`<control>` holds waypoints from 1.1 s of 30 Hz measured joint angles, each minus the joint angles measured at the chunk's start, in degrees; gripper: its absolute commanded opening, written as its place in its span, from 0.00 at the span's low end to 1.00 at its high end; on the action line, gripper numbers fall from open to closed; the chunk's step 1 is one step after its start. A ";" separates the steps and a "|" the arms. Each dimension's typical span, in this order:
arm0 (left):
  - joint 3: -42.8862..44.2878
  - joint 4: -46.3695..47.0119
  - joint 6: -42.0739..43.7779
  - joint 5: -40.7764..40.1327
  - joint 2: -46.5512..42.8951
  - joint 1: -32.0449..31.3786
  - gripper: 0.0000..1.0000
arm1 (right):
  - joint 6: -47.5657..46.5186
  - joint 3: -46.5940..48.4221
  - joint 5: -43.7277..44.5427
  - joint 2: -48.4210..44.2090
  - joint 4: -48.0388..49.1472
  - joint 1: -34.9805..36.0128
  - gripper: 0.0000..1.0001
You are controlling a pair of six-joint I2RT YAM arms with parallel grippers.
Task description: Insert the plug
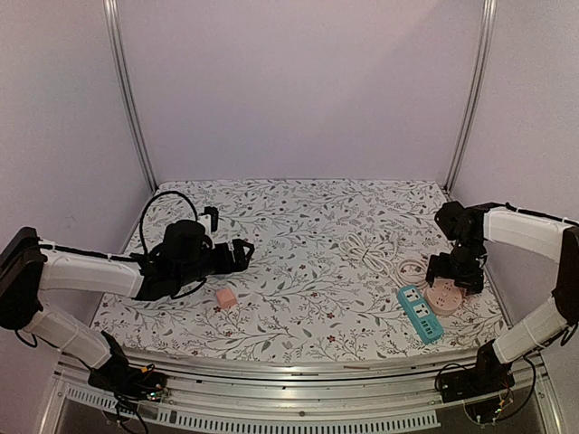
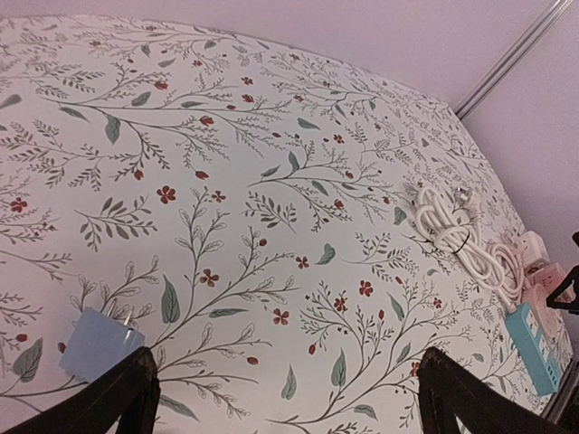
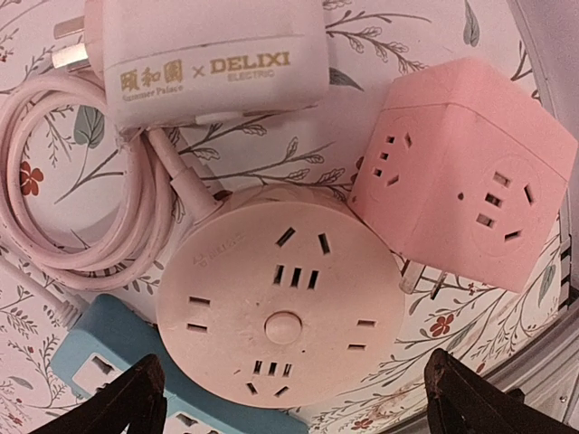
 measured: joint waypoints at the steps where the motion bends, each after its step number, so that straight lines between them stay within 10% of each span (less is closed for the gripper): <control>1: 0.00 0.00 0.00 0.00 0.00 0.00 0.99 | -0.20 0.00 -0.04 -0.42 0.07 0.02 0.99; 33: -0.24 0.00 0.00 -0.31 -0.02 0.00 0.99 | -5.49 11.02 3.26 17.79 8.35 4.37 0.61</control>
